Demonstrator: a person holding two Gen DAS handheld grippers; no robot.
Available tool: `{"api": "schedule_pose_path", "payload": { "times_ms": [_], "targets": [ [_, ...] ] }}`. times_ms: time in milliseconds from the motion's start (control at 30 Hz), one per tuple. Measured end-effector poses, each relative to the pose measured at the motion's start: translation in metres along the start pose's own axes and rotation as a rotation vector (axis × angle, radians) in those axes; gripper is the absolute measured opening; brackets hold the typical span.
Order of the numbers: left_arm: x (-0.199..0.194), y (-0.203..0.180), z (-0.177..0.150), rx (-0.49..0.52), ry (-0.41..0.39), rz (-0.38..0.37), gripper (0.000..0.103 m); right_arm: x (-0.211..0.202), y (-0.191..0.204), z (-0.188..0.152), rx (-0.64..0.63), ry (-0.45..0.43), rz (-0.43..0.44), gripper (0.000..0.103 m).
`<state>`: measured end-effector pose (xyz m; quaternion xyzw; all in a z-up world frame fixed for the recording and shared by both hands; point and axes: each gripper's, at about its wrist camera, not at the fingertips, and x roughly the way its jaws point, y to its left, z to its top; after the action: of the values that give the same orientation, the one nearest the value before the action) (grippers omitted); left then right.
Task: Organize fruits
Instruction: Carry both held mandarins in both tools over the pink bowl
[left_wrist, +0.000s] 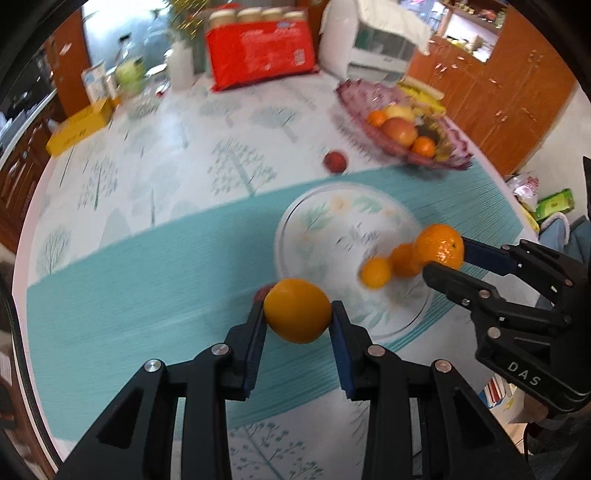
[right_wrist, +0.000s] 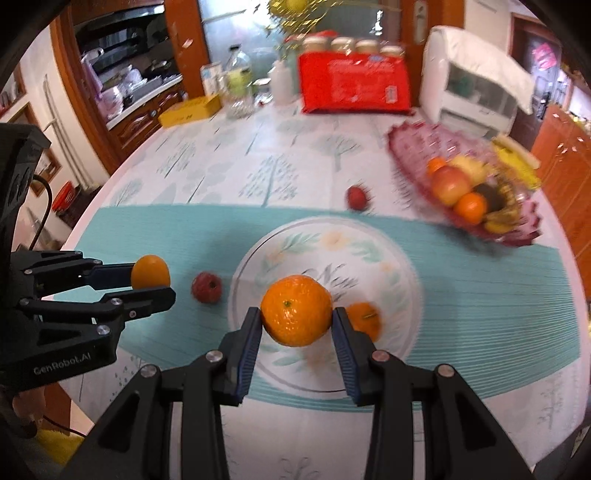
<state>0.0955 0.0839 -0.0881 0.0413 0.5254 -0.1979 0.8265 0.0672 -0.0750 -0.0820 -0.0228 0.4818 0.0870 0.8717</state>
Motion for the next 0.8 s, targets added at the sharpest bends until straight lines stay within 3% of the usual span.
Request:
{"api": "schedule_pose_path", "payload": {
  "times_ms": [267,533,800],
  "targets": [
    [-0.020,-0.046,0.051,0.131,-0.110,-0.032,0.033,-0.055,-0.044,0.015,-0.012,-0.106,-0.176,0.039],
    [-0.042,-0.084,0.112,0.219,-0.235,-0.007,0.033,-0.098,-0.108,0.041,-0.022,-0.178,-0.358,0.039],
    [-0.055,-0.109,0.173,0.212,-0.313,0.045,0.033,-0.124,-0.176,0.090,-0.050,-0.242,-0.539,0.039]
  ]
}}
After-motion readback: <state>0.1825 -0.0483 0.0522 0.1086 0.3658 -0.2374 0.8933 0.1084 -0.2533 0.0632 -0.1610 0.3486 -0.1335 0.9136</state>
